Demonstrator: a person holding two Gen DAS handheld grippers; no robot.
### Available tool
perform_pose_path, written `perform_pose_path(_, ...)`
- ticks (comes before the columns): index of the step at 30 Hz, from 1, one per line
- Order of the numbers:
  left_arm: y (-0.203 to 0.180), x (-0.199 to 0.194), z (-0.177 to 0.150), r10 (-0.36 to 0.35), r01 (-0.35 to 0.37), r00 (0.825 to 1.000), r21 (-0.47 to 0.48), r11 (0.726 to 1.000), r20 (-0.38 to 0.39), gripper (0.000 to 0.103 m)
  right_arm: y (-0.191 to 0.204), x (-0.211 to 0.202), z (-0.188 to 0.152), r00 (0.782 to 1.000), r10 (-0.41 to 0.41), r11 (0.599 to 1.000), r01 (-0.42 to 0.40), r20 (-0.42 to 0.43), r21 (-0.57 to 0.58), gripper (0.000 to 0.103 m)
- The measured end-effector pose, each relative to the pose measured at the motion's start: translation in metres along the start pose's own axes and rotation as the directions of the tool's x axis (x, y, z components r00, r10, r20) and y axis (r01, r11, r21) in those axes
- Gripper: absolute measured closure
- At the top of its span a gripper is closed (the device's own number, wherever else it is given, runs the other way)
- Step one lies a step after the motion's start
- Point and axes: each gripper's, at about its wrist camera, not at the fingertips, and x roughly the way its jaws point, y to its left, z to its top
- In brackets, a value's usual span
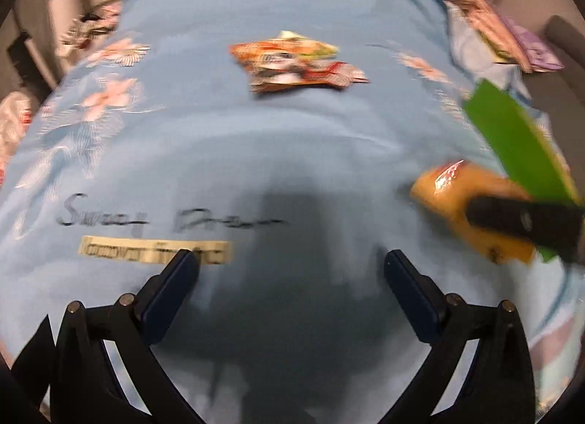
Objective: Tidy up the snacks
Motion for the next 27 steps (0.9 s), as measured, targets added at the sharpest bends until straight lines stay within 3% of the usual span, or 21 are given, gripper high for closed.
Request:
perform_pose_path(3, -0.014, -0.006, -0.004, -0.125, 0.125, 0.992, -0.019, 0.992, 0.004, 0.001, -0.004, -0.014, 0.005, 0.997, -0.030, 0.999, 0.029, 0.078, 0.013, 0.032)
perform_pose_path(9, -0.016, -0.008, -0.003, -0.246, 0.245, 0.969, -0.081, 0.966, -0.011, 0.001, -0.022, -0.018, 0.012, 0.985, 0.143, 0.985, -0.151, 0.095, 0.088, 0.023)
perform_pose_path(14, -0.031, -0.010, -0.003, -0.296, 0.294, 0.954, -0.050, 0.955, -0.040, 0.001, -0.043, -0.003, 0.004, 0.990, 0.139, 0.973, -0.144, 0.036, 0.182, 0.023)
perform_pose_path(17, -0.047, -0.007, -0.006, -0.364, 0.364, 0.929, -0.018, 0.931, -0.065, 0.001, -0.050, -0.002, -0.002, 0.998, 0.053, 0.977, -0.059, 0.032, 0.204, 0.023)
perform_pose_path(19, -0.061, -0.006, -0.009, -0.373, 0.376, 0.925, 0.028, 0.926, -0.070, 0.001, -0.052, 0.000, -0.006, 0.999, 0.032, 0.979, -0.034, 0.009, 0.200, 0.023)
perform_pose_path(21, -0.072, -0.005, -0.011, -0.358, 0.362, 0.931, 0.075, 0.929, -0.067, 0.001, -0.055, 0.003, -0.008, 0.998, 0.068, 0.977, -0.064, -0.010, 0.205, 0.023)
perform_pose_path(25, -0.083, 0.002, -0.008, -0.433, 0.440, 0.897, 0.077, 0.895, -0.094, 0.001, -0.057, 0.010, -0.013, 0.990, 0.135, 0.968, -0.124, -0.038, 0.216, 0.023)
perform_pose_path(27, -0.085, 0.005, -0.009, -0.419, 0.427, 0.902, 0.079, 0.901, -0.103, 0.001, -0.059, 0.011, -0.014, 0.989, 0.139, 0.968, -0.126, -0.046, 0.216, 0.023)
